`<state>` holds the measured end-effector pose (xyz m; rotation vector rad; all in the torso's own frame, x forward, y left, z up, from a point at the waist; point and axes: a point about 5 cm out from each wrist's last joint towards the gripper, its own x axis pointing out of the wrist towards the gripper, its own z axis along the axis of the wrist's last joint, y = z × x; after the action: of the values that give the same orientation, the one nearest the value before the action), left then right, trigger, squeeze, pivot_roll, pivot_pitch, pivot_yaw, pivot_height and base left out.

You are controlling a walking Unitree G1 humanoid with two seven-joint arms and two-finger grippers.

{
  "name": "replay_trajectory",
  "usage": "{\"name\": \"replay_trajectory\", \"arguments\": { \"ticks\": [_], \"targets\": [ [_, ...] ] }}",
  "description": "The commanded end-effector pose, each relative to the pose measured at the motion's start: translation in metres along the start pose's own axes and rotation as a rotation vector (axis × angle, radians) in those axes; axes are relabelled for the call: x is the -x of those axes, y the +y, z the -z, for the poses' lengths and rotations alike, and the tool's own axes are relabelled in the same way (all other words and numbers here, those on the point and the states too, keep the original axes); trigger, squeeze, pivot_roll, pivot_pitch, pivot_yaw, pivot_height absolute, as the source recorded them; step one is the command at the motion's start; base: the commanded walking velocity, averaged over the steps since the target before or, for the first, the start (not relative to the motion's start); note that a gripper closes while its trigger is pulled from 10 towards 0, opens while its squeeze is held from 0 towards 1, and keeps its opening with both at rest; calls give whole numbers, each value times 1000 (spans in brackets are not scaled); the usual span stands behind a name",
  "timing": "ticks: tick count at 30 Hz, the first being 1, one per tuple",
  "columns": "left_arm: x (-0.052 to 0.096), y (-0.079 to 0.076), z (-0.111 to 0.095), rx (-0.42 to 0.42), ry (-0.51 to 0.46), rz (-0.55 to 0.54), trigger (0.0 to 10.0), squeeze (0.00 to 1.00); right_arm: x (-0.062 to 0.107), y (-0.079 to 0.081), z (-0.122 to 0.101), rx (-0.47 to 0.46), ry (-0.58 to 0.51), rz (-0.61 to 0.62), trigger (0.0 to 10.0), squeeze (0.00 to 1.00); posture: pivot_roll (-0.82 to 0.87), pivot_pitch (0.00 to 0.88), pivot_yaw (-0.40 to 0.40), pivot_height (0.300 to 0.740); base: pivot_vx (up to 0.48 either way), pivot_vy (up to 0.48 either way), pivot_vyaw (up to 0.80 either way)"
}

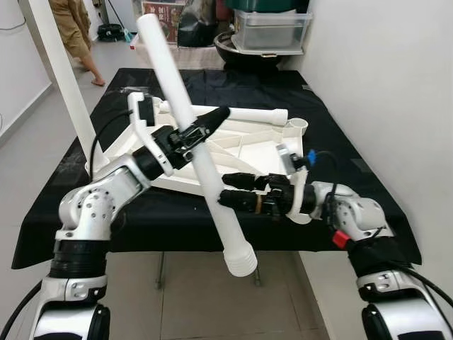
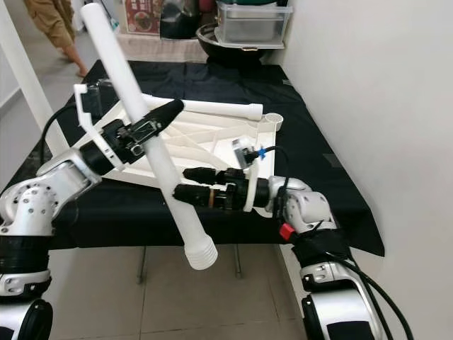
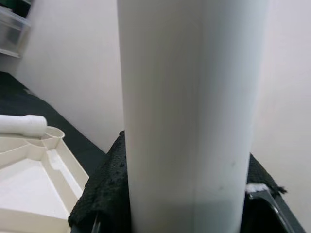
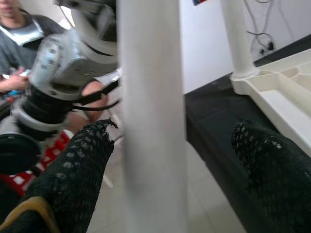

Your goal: Building children table

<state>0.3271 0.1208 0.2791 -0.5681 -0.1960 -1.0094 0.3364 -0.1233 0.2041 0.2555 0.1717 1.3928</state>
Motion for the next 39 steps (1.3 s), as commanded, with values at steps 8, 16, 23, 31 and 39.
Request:
{"name": "replay_trajectory", "arguments": {
  "ticks": [8, 16, 23, 31, 39],
  "targets": [
    [-12, -2, 6, -11, 63, 64, 10000, 0, -14, 12, 2, 44, 72, -91, 10000, 0, 58, 35, -41, 740, 0, 0, 0],
    [-16, 0, 3, -32, 63, 74, 10000, 0, -23, 21, 13, 26, 134, -152, 10000, 0, 57, 39, -39, 740, 0, 0, 0],
    [-20, 2, 1, -40, 55, 77, 10000, 0, -34, 16, 20, 32, 177, -93, 10000, 0, 55, 42, -35, 740, 0, 0, 0],
    [-23, 4, 0, -44, 52, 83, 10000, 0, -43, 14, 17, 56, 169, -58, 10000, 0, 54, 46, -33, 740, 0, 0, 0],
    [-26, 2, 5, -38, 56, 89, 10000, 0, -54, 13, 2, 54, 104, -48, 10000, 0, 52, 45, -34, 740, 0, 0, 0]
  ]
}}
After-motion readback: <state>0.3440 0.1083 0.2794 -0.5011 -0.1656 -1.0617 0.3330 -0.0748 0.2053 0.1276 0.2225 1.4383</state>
